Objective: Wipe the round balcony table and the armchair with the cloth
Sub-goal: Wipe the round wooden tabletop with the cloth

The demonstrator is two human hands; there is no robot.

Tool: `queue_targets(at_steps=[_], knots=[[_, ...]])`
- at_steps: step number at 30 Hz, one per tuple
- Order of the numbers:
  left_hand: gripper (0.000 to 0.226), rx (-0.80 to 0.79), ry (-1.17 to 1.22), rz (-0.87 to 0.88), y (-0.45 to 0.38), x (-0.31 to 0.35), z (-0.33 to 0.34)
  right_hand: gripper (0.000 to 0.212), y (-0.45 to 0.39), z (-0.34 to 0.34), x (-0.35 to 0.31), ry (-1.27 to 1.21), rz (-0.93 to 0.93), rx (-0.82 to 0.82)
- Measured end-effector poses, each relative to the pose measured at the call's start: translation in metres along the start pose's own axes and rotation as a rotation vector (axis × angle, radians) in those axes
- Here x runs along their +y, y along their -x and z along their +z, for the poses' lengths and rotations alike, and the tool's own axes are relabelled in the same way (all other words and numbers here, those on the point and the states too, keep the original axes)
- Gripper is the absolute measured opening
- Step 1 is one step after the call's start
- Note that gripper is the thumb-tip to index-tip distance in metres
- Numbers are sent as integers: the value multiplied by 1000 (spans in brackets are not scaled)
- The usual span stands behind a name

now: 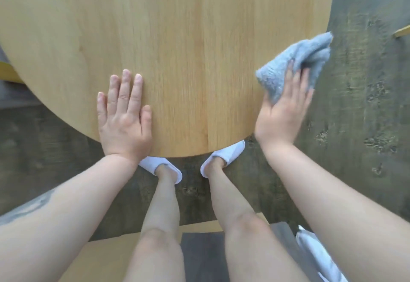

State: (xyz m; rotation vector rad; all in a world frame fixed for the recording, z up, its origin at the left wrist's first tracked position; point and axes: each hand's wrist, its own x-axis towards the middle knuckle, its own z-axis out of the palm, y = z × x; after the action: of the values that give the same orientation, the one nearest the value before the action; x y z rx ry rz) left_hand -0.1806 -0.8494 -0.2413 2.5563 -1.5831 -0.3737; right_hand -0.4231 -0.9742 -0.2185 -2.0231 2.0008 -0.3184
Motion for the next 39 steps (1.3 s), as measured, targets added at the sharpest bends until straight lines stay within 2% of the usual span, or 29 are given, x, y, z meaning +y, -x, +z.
queue_targets(at_steps=[1,3,5,6,8,10,12,13,14,16,18,19,20,22,24,25,26,29,30,31,33,36,38,39], knots=[[57,-5,-3,-3,0,1,1,67,12,10,-32,-74,-59,-22],[61,-35,-37,14,0,-2,0,73,57,31,-82,-164,-389,-220],[61,-49,-50,35,0,-4,0,72,93,40,-84,-78,-663,-372],[58,-42,-34,28,-1,-3,0,72,96,40,-67,-22,-688,-371],[56,-43,-21,8,-1,-2,-1,75,88,32,-23,68,-573,-305],[57,-49,-24,10,0,-1,-2,77,73,18,-2,107,-298,-219],[57,-54,-4,8,-2,-1,-2,74,63,22,-32,60,-54,-83],[57,-57,10,7,-2,-1,-3,71,65,30,-60,8,-2,-63],[59,-53,23,12,-2,-2,-3,71,72,39,-89,-59,-47,-88],[66,-52,34,57,-1,-12,-5,72,99,53,-131,-141,-318,-217],[63,-69,47,142,-4,-32,-12,78,123,58,-115,-42,-494,-310],[57,-67,36,174,-10,-45,-17,81,127,55,-94,15,-486,-304],[54,-69,10,185,-16,-59,-21,80,129,50,-70,64,-410,-273],[54,-100,-40,174,-28,-78,-29,69,122,30,-36,138,-84,-166],[56,-96,-48,160,-34,-82,-28,65,96,26,-53,118,243,-24],[56,-103,-44,161,-34,-81,-27,65,84,34,-78,63,294,21],[56,-109,-44,167,-33,-80,-26,66,75,45,-110,-3,232,27],[61,-115,-60,177,-32,-85,-25,68,86,81,-194,-106,-274,-172],[63,-116,-60,186,-31,-85,-25,69,96,87,-196,-72,-386,-223],[63,-112,-58,196,-32,-85,-25,71,104,89,-185,-18,-410,-236],[58,-102,-55,200,-33,-85,-25,78,112,76,-139,62,-253,-192],[57,-96,-50,197,-32,-85,-25,68,94,42,-83,119,193,-46],[57,-90,-36,192,-32,-84,-25,67,60,42,-95,102,390,46],[56,-88,-31,188,-31,-84,-25,66,46,50,-114,71,358,83]])
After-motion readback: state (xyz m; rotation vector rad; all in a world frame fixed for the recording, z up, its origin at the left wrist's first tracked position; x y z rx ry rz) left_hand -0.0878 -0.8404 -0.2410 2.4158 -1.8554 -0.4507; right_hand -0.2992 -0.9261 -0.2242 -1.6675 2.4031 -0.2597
